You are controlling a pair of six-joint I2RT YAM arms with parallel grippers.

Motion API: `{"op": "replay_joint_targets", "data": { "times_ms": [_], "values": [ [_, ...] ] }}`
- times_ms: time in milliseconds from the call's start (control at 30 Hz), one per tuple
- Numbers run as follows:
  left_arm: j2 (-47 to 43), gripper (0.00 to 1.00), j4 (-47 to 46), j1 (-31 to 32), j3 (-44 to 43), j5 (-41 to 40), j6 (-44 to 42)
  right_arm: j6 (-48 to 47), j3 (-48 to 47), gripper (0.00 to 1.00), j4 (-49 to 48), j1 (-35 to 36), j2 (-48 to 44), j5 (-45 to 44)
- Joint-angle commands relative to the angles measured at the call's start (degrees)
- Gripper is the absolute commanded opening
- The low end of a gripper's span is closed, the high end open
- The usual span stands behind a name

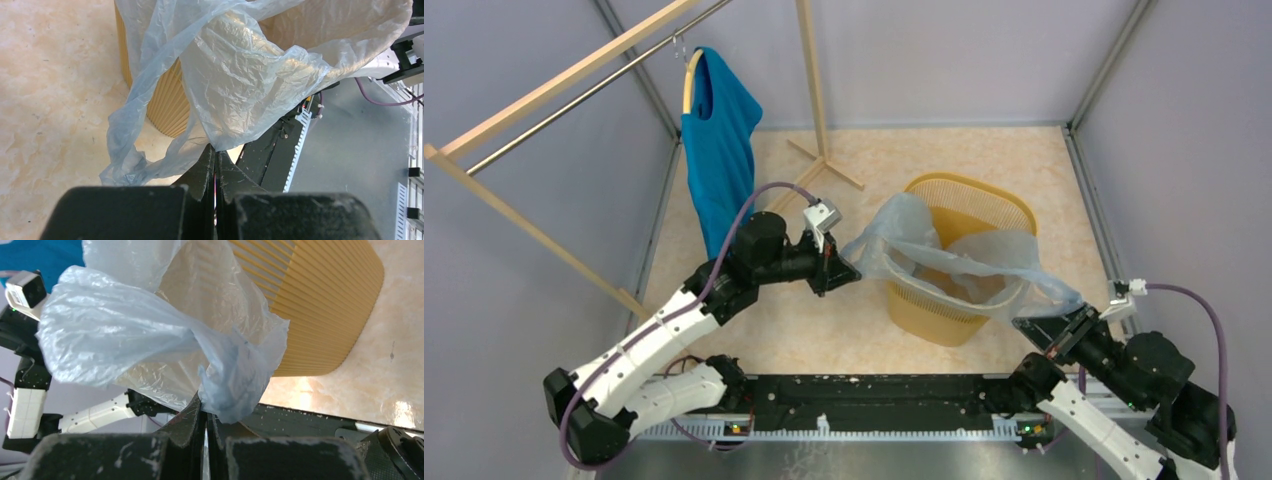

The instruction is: Put the trash bags into the trash bin

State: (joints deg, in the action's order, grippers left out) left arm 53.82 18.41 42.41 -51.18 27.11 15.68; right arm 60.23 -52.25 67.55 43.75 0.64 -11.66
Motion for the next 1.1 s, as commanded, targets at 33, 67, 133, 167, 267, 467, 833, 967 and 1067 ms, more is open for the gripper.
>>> {"op": "replay_joint_targets", "data": {
  "times_ms": [33,67,133,167,267,467,833,967,1067],
  "values": [
    [0.2,0.00,-1.0,-0.1,-0.3,-1.6,-0.2,0.0,2.0,0.00,-1.0,0.4,0.1,2.9],
    [0.3,0.00,-1.5,-0.1,-0.1,-2.6,-0.1,0.6,2.4,0.00,-1.4,0.4,0.1,1.7],
    [1.4,0.00,-3.2,-0.1,0.1,-4.4,0.6,1.1,4.1,0.00,-3.5,0.4,0.1,-1.4],
    [2.3,0.00,-4.0,-0.1,0.1,-5.1,1.2,1.9,5.0,0.00,-4.3,0.4,0.1,-3.7],
    [5.9,0.00,-7.1,-0.1,0.9,-7.5,2.9,9.4,8.2,0.13,-2.5,0.5,0.1,-15.0],
    [12.5,0.00,-7.1,-0.1,-0.3,-11.2,4.5,2.1,7.7,0.48,-11.2,0.4,0.1,-15.6],
    [10.2,0.06,-7.5,0.0,-0.2,-8.1,4.0,-18.6,-11.6,0.81,-3.0,0.4,0.2,10.0],
    [9.5,0.14,-6.3,0.1,-0.8,-8.5,3.4,-23.4,-20.1,0.88,2.0,0.4,2.0,10.9],
    [9.0,0.22,-5.0,0.1,-1.3,-8.3,3.3,-27.2,-24.6,0.88,0.6,0.5,4.1,13.1]
  ]
}}
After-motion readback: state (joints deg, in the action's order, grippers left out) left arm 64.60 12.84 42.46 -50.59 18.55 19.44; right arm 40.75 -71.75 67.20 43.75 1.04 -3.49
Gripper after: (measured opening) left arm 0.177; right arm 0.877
